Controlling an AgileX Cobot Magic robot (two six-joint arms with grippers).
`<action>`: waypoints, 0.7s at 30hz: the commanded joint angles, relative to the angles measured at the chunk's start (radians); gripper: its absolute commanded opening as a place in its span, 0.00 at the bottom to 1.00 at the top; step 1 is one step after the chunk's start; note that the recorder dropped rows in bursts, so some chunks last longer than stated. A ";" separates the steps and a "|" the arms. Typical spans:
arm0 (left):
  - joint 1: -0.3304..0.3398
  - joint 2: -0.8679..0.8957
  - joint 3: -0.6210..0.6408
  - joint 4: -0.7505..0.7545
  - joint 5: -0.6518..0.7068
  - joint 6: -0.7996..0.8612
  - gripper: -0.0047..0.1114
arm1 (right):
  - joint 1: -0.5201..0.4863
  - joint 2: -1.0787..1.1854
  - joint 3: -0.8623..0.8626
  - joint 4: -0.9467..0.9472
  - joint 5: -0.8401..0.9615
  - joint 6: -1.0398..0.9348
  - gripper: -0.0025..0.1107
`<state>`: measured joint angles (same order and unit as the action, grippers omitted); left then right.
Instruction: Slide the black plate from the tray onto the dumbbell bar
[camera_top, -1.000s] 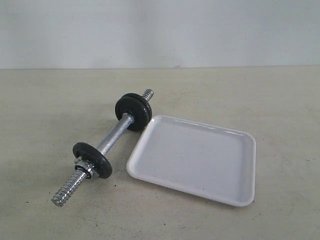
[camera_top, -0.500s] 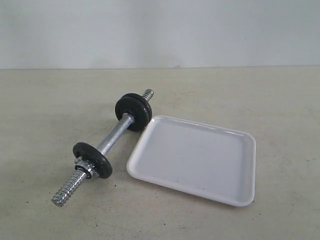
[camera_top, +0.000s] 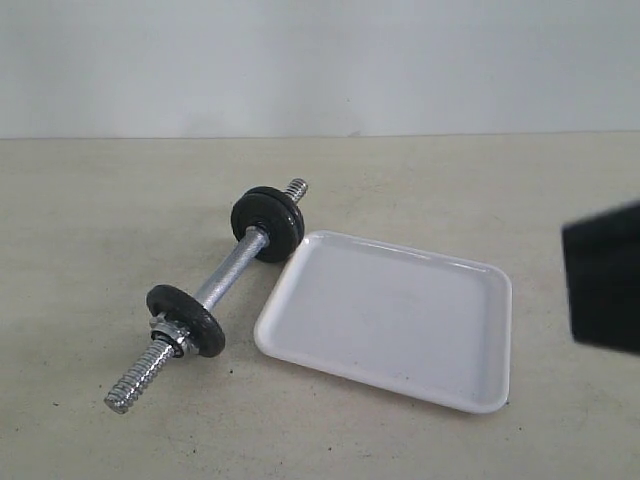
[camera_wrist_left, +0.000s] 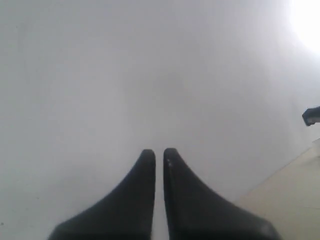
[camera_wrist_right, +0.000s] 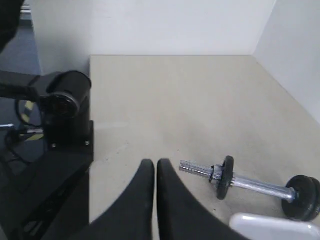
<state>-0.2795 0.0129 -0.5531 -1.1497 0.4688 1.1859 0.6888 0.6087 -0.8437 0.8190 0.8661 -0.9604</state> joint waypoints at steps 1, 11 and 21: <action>0.006 -0.001 0.055 -0.001 0.143 -0.056 0.08 | 0.009 -0.147 0.205 0.009 -0.280 -0.050 0.02; 0.008 0.024 0.225 0.084 -0.444 -0.102 0.08 | 0.009 -0.074 0.383 0.010 -1.405 -0.148 0.02; 0.008 0.024 0.293 0.084 -0.469 -0.172 0.08 | 0.009 0.173 0.415 0.486 -1.779 -0.047 0.02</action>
<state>-0.2757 0.0346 -0.2654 -1.0583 0.0165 1.0281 0.6966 0.7465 -0.4345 1.1824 -0.8817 -1.0208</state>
